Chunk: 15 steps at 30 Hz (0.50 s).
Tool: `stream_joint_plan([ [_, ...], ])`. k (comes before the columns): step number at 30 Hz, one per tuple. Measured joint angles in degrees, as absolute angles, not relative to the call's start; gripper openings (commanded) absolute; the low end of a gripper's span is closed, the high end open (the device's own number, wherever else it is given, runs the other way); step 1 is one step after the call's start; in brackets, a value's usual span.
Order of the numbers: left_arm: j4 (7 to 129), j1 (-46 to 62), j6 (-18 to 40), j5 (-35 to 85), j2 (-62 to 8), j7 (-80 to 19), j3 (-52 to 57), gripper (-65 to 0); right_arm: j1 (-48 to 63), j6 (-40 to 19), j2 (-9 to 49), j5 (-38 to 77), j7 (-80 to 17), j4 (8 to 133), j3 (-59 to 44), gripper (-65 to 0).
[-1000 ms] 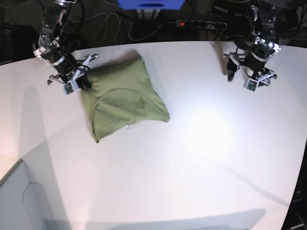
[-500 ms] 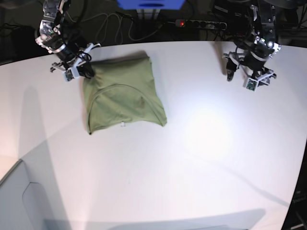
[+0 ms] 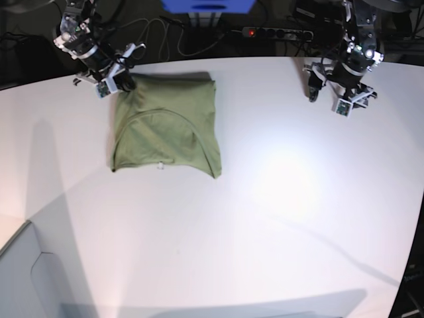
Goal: Fold the T-shirt properly
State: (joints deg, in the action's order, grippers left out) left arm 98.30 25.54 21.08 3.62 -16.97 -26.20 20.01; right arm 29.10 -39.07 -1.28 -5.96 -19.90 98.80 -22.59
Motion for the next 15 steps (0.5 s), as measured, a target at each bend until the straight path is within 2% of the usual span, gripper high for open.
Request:
stream_joint_plan([
  [6, 98.32, 25.47, 21.06, 3.64, -16.97, -26.0, 20.03, -19.7, 29.15, -39.11, -1.28, -6.68, -20.71, 100.71, -22.59, -65.0],
  [10, 98.83, 25.56, 21.04, 3.62, -16.95, -26.41, 20.03, -19.8, 30.79, -39.09, -1.26, -3.79, -16.38, 107.42, -22.7, -65.0],
  [15, 104.81, 28.29, 21.21, 3.6, -16.99, -26.63, 20.05, -20.2, 34.0, -39.09, -2.11, 0.34, -15.38, 115.77, -26.57, -65.0],
])
